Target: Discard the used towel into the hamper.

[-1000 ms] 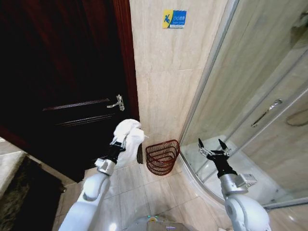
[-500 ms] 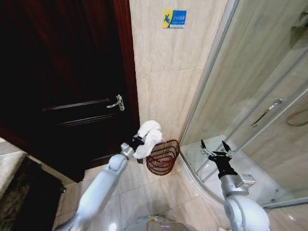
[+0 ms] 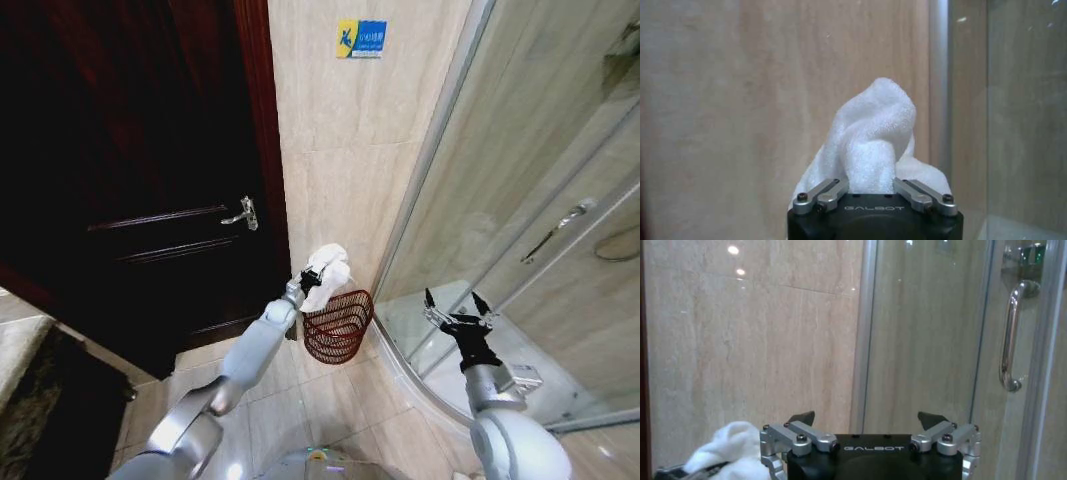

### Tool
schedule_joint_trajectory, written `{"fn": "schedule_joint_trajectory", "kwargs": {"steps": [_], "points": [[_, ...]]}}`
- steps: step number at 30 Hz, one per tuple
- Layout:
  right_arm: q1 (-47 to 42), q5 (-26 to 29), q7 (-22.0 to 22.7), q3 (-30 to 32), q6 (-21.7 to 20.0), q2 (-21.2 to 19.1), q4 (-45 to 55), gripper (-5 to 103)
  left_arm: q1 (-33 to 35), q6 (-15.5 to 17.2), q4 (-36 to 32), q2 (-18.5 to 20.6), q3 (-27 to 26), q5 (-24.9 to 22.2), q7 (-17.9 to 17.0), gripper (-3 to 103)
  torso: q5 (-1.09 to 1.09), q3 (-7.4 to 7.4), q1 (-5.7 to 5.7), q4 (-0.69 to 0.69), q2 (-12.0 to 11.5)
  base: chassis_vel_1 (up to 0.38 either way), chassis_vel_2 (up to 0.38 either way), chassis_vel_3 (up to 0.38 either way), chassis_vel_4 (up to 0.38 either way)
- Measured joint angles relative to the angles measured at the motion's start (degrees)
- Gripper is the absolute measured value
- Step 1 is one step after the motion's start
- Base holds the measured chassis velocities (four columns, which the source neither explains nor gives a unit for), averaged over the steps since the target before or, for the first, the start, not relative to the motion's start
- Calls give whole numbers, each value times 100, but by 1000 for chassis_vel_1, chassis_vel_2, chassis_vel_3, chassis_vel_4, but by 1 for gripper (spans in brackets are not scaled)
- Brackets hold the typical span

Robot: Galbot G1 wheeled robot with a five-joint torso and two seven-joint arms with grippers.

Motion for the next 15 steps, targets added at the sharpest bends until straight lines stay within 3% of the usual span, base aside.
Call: {"fn": "schedule_joint_trajectory", "kwargs": {"steps": [9, 11, 13, 15], "points": [[123, -33, 18, -97, -43, -4, 39, 100, -594, -161, 998, -521, 46, 104, 203, 11, -1, 0, 0, 0, 0, 0, 0, 0, 0], [126, -49, 20, -98, -43, 0, 51, 100, -933, -201, 1574, -713, 56, 266, 81, 11, -2, -1, 0, -3, 0, 0, 0, 0, 0], [123, -52, 22, -96, -43, 0, 58, 100, -1037, -176, 1737, -737, 53, 310, -4, 11, -2, -1, 0, -4, 0, 0, 0, 0, 0], [116, -56, 32, -94, -43, 2, 76, 100, -1137, 42, 1824, -750, 67, 343, -160, 11, 0, -1, 0, -2, 0, 0, 0, 0, 0]]}}
